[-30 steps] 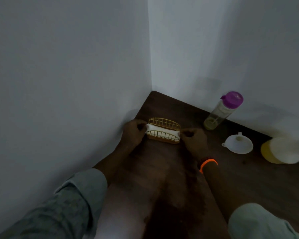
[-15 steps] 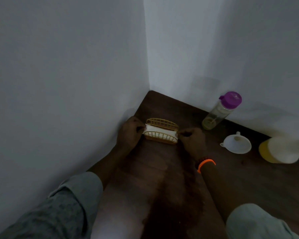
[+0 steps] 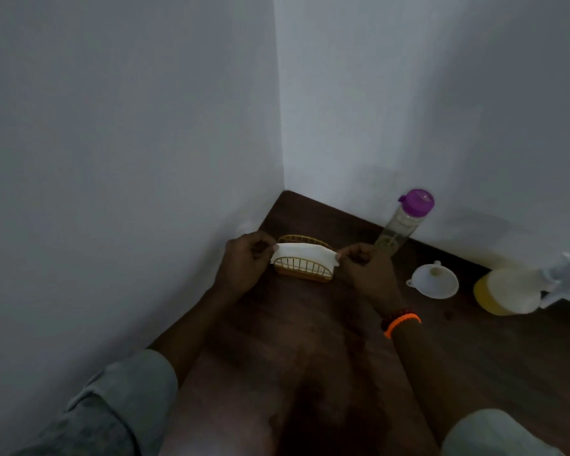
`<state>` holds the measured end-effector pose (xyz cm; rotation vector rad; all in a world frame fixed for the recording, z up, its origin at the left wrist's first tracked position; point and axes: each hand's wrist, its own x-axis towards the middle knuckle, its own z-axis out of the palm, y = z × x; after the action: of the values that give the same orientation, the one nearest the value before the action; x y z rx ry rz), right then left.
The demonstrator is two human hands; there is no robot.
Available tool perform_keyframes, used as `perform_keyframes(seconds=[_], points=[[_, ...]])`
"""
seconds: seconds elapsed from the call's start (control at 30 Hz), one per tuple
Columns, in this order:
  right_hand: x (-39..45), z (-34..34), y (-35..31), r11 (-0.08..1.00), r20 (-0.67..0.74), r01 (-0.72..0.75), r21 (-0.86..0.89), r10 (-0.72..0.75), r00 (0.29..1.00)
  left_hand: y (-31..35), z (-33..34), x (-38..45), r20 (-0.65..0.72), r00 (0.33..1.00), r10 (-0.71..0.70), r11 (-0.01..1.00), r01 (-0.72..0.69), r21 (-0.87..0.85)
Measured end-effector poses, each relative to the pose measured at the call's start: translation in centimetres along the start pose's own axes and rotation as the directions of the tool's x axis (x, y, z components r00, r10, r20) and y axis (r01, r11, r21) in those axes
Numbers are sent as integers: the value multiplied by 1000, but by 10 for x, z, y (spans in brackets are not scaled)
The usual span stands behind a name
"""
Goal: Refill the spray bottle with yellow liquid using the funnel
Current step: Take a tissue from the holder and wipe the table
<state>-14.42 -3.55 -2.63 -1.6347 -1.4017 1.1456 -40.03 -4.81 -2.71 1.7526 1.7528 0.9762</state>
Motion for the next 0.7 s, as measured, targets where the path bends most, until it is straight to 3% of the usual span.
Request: perform_keyframes(seconds=[0.2, 0.4, 0.53, 0.7], points=[[-28, -37, -30, 989, -41, 82, 125, -78, 996, 43, -18, -22, -29, 1000, -5, 995, 2, -100], [-83, -80, -38, 913, 7, -21, 407, 20, 1000, 88, -16, -65, 67, 996, -51, 954, 68, -294], [-129, -109, -29, 903, -11, -43, 427, 53, 999, 114, 9, -108, 114, 983, -144, 908, 177, -380], [-181, -137, -18, 921, -19, -15, 388, 24, 1000, 139, 48, -155, 292, 935, -202, 862, 311, -401]])
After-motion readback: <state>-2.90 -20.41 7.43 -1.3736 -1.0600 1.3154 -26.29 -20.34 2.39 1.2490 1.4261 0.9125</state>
